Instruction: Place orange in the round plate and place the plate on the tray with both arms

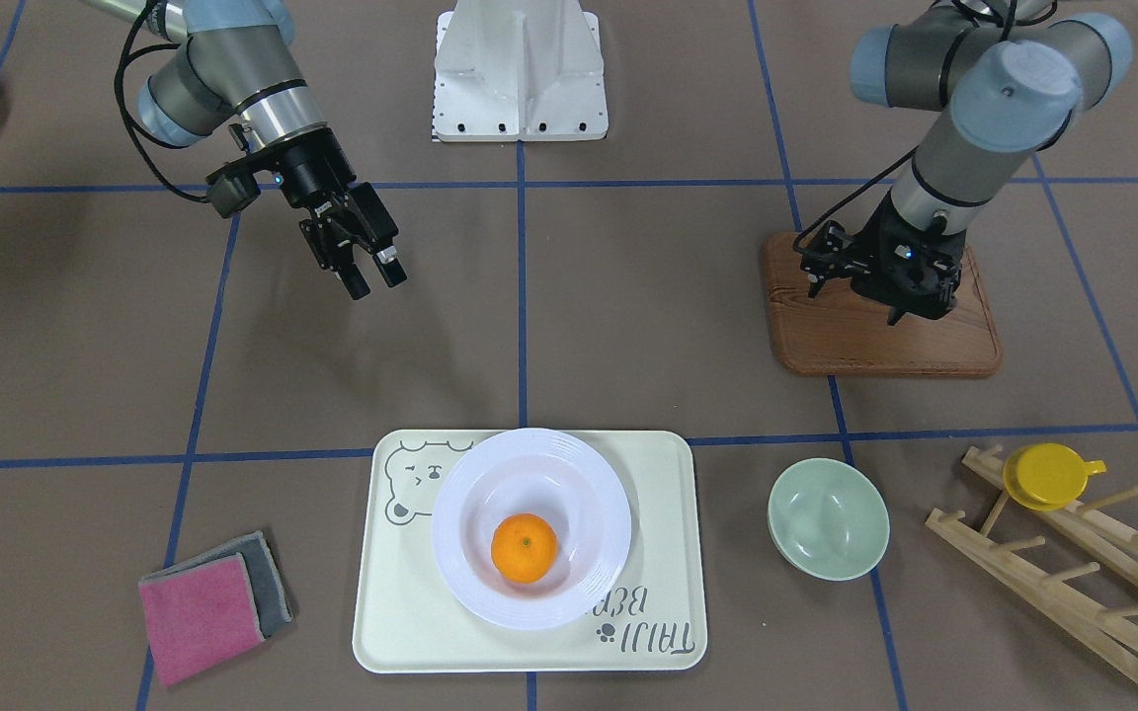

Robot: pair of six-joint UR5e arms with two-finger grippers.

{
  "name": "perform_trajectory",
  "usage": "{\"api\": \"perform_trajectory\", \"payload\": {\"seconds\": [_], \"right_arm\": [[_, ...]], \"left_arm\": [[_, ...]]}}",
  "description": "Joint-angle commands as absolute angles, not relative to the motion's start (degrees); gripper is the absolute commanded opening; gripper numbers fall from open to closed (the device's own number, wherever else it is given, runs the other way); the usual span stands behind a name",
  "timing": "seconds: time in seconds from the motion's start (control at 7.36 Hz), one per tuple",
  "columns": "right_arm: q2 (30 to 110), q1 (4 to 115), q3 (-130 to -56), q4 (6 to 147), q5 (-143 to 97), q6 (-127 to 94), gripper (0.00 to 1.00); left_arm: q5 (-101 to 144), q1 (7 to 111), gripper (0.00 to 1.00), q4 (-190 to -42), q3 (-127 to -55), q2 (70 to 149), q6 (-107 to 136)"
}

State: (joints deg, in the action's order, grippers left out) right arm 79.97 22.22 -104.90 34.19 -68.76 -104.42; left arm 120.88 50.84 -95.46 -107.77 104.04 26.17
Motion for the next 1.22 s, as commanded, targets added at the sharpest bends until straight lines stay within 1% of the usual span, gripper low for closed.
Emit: {"api": "perform_trajectory", "payload": {"seconds": [0.0,0.41,0.54,0.68,0.82,0.95,1.09], "right_arm": [[87.23,30.11,-106.34,34.28,-79.33,-89.55,1.0],[97.35,33.3,-106.7,34.19,-81.37,-66.52,1.0],[100.08,39.84,-106.18,34.19,-91.65,-54.79,1.0],[101.06,49.39,-104.61,34.36,-104.03,-44.05,1.0],[101.25,58.79,-100.59,34.37,-114.5,-36.81,1.0],[101.08,68.81,-95.33,34.8,-124.35,-23.95,1.0],[102.29,74.21,-93.01,35.07,-126.71,-13.55,1.0]], "left_arm": [[121.2,55.0,1.0,-95.54,-109.15,99.95,17.63],[121.2,63.69,1.0,-95.1,-108.64,94.67,0.15],[121.2,66.24,1.0,-95.01,-107.76,94.05,-4.35],[121.55,67.75,1.0,-95.01,-107.14,93.26,-6.83],[121.73,69.94,1.0,-95.01,-106.09,92.73,-10.77],[123.56,72.66,1.0,-95.1,-104.17,92.72,-14.29],[126.45,74.51,1.0,-95.27,-102.67,92.72,-15.98]]}}
